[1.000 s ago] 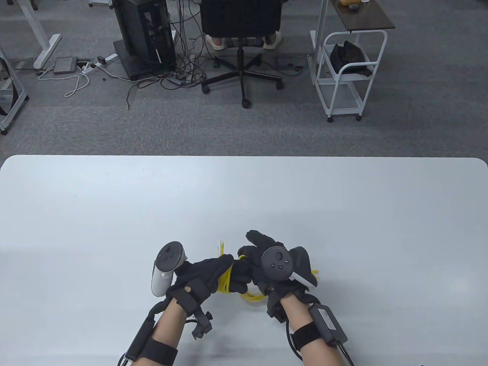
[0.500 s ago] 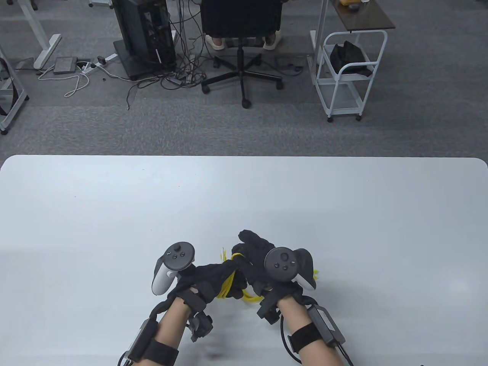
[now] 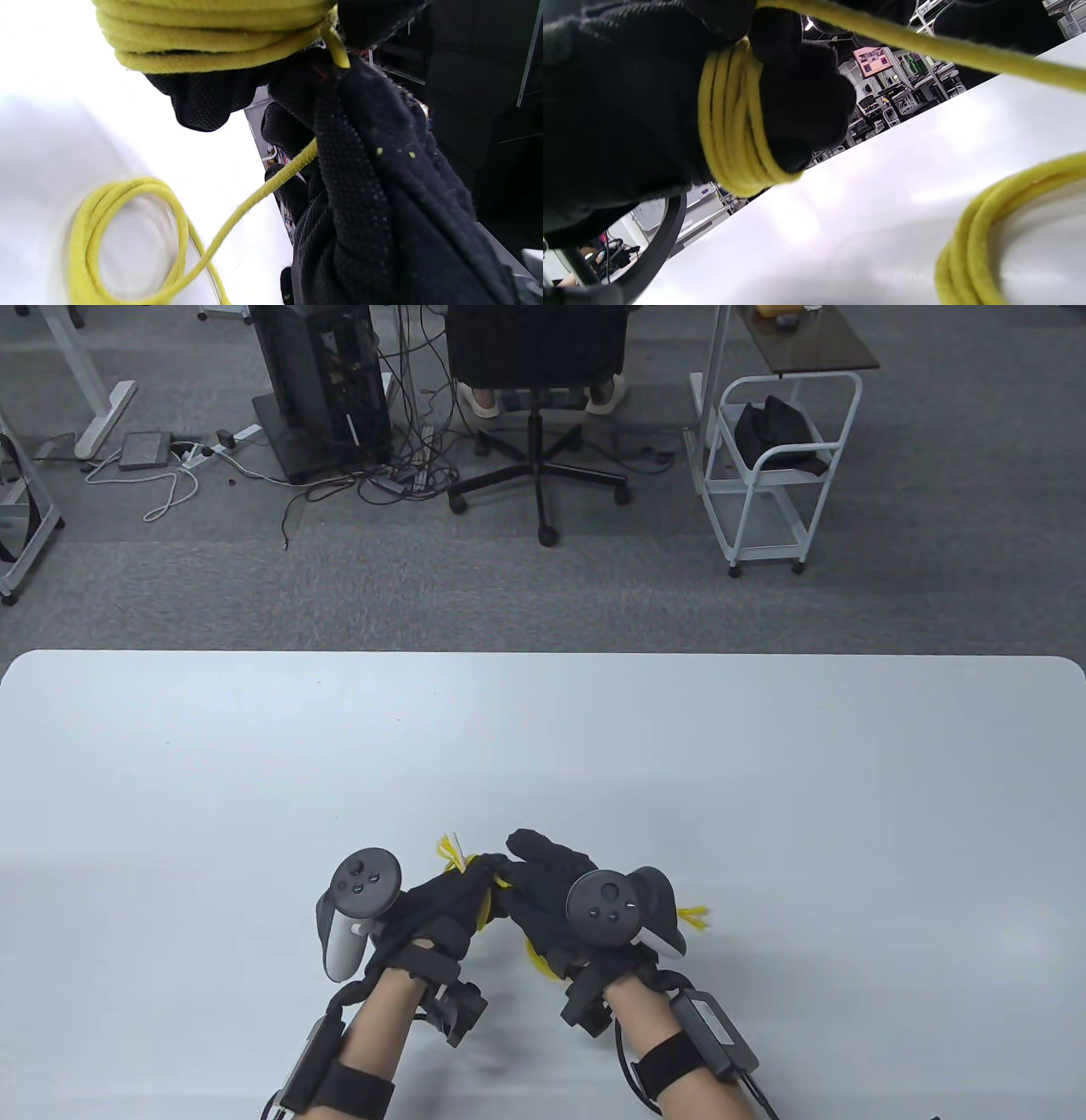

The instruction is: Coil the rope

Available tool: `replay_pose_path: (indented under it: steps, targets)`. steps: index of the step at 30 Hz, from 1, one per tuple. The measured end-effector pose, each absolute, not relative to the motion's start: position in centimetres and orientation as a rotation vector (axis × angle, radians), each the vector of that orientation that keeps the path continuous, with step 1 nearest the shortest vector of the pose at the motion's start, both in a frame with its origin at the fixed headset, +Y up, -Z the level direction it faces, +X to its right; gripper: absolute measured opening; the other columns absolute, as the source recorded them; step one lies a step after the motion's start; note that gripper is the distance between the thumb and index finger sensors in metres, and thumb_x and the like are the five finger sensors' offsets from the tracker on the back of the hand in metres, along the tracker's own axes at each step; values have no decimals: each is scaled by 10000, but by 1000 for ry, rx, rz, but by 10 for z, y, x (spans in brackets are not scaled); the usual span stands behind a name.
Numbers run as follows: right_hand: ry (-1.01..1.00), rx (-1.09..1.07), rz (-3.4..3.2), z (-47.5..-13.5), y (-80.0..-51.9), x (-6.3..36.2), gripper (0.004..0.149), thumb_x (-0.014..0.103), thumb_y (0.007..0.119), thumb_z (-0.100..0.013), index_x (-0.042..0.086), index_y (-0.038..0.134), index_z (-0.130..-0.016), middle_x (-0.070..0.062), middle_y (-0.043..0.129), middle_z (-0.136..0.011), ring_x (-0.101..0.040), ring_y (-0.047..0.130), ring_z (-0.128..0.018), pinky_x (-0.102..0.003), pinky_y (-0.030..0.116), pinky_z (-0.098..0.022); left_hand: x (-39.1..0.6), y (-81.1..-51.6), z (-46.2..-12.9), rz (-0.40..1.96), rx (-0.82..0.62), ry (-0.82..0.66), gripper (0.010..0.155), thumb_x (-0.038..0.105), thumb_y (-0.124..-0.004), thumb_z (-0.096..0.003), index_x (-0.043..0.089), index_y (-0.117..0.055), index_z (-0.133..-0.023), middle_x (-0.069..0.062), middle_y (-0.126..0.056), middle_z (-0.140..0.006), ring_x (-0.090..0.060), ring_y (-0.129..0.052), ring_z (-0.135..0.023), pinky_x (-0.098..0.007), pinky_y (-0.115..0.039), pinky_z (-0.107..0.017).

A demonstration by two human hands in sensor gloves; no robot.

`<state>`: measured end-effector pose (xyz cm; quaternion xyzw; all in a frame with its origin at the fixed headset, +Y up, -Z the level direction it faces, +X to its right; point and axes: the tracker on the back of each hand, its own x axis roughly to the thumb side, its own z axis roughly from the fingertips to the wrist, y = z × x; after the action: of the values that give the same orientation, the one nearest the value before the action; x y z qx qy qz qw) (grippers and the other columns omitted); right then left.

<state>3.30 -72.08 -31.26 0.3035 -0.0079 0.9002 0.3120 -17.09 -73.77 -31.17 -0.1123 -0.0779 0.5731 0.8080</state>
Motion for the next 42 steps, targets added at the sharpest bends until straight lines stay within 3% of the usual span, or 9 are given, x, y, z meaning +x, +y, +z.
replay_pose_path:
  steps: [10, 18, 24, 34, 42]
  targets:
    - [121, 885, 2464, -309, -731, 18, 417, 381, 650, -604, 167, 689, -961, -231, 403, -1158, -533, 569, -975, -764, 455, -660, -186, -736, -311, 1325, -67, -87, 525, 443, -642, -617, 160, -710, -1053, -188, -810, -1058, -343, -931, -861, -403, -736, -651]
    - [186, 876, 2510, -312, -735, 21, 412, 385, 649, -606, 177, 698, -958, -230, 463, -1147, -531, 593, -967, -763, 460, -659, -184, -734, -311, 1468, -27, -225, 527, 454, -611, -618, 196, -679, -1072, -148, -785, -1091, -307, -918, -901, -375, -730, -685]
    - [236, 853, 2558, -317, -739, 25, 410, 389, 648, -606, 181, 703, -955, -228, 515, -1134, -527, 618, -958, -762, 465, -659, -173, -735, -311, 1636, -126, -354, 540, 482, -593, -615, 202, -715, -1061, -146, -829, -1065, -293, -958, -867, -360, -760, -668]
    - [161, 742, 2620, -328, -733, 49, 414, 397, 673, -596, 173, 714, -943, -213, 533, -1131, -522, 624, -959, -767, 458, -658, -161, -736, -314, 1596, -293, -510, 552, 501, -588, -613, 170, -859, -960, -171, -980, -908, -288, -1072, -681, -356, -839, -546]
    - [67, 689, 2630, -330, -725, 60, 405, 392, 702, -591, 178, 719, -935, -201, 543, -1129, -513, 632, -959, -767, 458, -659, -155, -741, -316, 1480, -489, -538, 570, 503, -576, -621, 150, -878, -951, -183, -1004, -881, -301, -1084, -655, -364, -845, -531]
